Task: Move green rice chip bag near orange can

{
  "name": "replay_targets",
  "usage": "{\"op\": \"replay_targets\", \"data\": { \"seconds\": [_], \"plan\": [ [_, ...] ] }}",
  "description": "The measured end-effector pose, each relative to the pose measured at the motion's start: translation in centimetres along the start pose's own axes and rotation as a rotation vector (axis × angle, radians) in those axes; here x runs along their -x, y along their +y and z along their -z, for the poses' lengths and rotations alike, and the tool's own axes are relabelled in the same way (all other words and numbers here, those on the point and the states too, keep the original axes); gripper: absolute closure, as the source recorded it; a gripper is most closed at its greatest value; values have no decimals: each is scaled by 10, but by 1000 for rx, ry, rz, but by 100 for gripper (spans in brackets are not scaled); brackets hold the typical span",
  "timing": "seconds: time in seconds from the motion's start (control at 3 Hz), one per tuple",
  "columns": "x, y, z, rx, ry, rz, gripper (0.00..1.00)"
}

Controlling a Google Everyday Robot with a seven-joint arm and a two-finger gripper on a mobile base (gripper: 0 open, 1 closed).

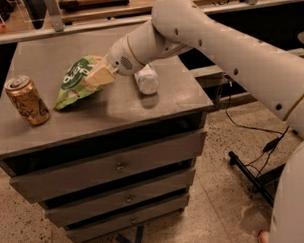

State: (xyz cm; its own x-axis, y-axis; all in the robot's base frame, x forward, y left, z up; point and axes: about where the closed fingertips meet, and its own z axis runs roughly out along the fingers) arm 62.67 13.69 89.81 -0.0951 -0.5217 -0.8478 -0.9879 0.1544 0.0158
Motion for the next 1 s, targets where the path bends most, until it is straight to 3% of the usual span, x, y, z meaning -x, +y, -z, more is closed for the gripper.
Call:
{"op": "replay_targets", "data": {
  "seconds": [0.67, 1.0],
  "plan": [
    [2, 10, -4, 17, 13, -6, 12],
    [2, 11, -4, 12, 19, -10, 0]
  ]
}}
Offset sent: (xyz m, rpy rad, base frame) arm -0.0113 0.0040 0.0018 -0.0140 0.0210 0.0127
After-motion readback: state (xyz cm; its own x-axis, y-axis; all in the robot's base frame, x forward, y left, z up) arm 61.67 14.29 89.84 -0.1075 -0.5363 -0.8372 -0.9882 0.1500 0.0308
